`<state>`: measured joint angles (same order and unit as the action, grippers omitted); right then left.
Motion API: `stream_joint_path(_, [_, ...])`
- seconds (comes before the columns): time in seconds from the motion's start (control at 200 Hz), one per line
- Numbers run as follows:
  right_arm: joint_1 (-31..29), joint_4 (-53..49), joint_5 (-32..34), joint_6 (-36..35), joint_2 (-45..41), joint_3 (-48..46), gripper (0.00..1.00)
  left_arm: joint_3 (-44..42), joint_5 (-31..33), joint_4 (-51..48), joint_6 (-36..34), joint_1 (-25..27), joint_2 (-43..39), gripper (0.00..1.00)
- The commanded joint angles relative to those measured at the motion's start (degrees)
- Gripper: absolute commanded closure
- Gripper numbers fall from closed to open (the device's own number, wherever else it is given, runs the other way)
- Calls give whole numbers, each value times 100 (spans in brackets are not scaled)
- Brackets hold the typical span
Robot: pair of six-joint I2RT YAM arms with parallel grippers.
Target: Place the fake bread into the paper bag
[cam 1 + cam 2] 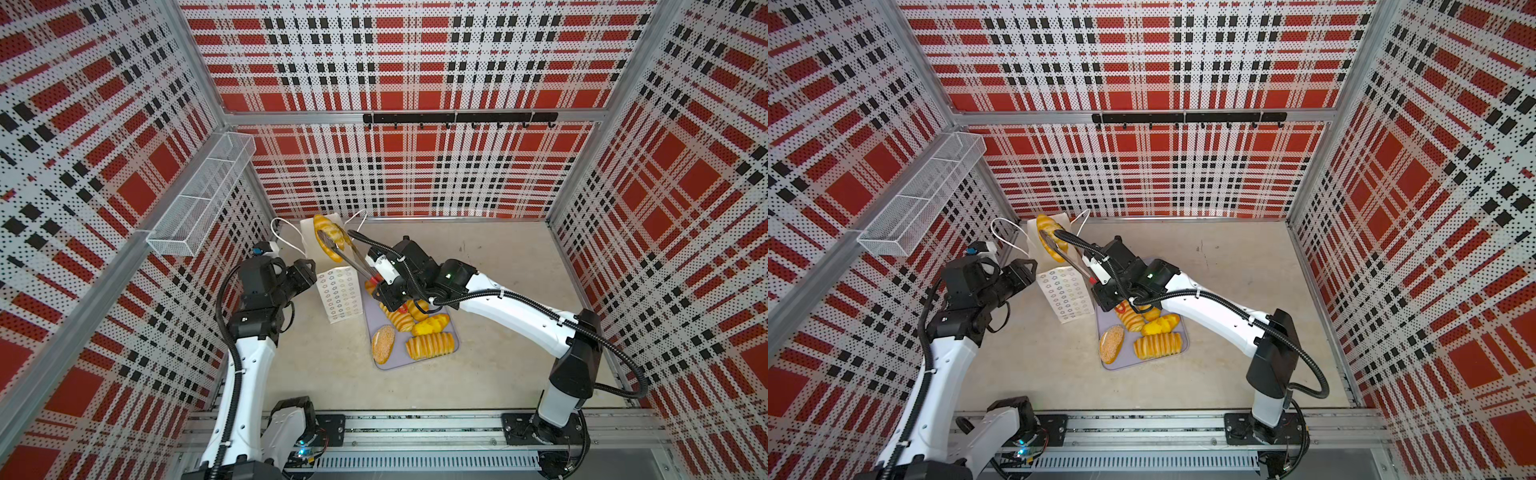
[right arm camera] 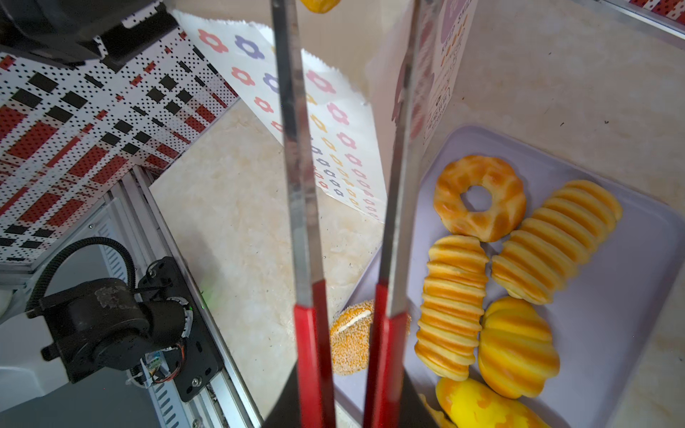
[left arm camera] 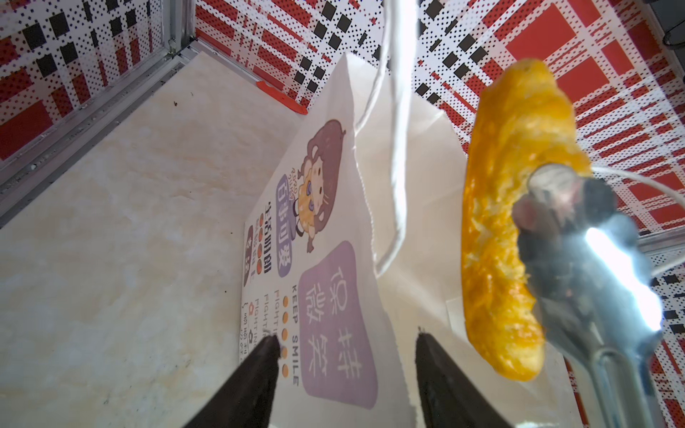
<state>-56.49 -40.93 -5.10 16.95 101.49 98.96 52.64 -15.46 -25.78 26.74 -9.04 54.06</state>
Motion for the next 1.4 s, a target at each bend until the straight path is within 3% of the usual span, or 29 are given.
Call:
stream_joint_path(0.0, [-38,41,54,-82,37,268,76,-49,-149,111,-114,-45,8,38])
stream_joint_path(1.398, [-64,-7,-33,-139,116,473,66,-381,-569,1265,-530,-150,254,41])
